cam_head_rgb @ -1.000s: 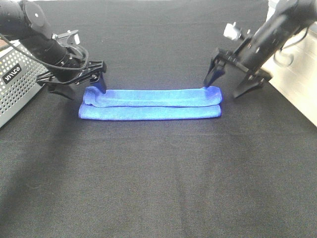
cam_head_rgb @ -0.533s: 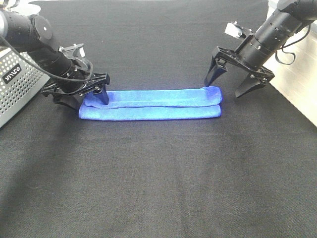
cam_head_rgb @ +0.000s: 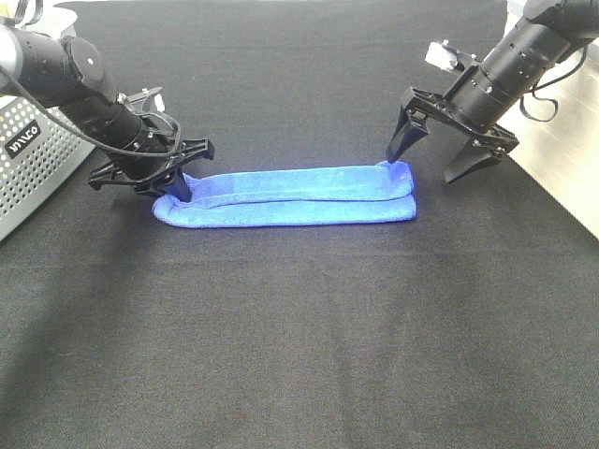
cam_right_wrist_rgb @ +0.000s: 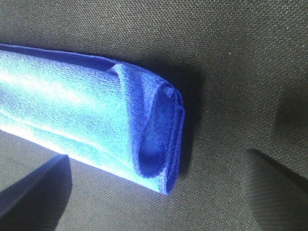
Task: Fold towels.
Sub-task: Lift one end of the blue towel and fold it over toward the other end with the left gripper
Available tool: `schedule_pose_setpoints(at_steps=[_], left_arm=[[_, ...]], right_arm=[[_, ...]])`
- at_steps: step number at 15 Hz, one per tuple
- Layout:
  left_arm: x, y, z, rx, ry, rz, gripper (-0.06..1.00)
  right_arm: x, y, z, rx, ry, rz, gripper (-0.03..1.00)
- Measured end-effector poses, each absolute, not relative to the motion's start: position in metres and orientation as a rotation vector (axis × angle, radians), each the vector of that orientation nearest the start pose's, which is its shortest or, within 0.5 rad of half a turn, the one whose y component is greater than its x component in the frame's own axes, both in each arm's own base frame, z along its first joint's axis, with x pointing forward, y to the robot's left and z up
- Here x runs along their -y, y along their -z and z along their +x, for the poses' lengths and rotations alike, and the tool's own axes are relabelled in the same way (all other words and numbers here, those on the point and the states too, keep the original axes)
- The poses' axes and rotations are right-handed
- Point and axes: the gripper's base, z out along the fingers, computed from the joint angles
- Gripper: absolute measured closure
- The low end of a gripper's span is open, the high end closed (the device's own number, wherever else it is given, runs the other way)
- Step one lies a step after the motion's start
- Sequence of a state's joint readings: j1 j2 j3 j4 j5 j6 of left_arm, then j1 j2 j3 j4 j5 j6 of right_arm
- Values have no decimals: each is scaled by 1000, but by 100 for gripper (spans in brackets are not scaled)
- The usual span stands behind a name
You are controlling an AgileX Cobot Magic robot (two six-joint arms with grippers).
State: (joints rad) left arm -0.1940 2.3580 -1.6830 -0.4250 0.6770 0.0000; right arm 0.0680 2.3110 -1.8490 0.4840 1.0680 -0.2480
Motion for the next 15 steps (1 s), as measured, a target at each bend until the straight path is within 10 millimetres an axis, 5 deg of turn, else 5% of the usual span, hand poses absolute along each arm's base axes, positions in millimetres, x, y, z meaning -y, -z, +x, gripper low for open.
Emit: schedule_pose_setpoints(at_steps=[3,5,6,8,9,11,15], left_arm=[[111,-108,464,-2893,343,-7,87],[100,-139,465,-2912,149,67,87],[95,-170,467,-2889,63,81,87],[97,-204,465,-2875,120,35,87],[97,-204,465,-2875,120,35,87],[114,-224,460,-2879,311,-7,87],[195,-222,441,-2864,566,49,87]], right_arm=[[-69,-152,472,-2907,-629,-155,8],[-69,-152,472,-2907,-631,-153,8],[-70,-153,471,-2913,-650,-150,8],[-73,-154,469,-2919,-707,-134,8],[-73,-154,469,-2919,-707,-134,8],[-75,-155,468,-2923,-752,-123,8],[-77,-169,467,-2890,-777,-120,8]])
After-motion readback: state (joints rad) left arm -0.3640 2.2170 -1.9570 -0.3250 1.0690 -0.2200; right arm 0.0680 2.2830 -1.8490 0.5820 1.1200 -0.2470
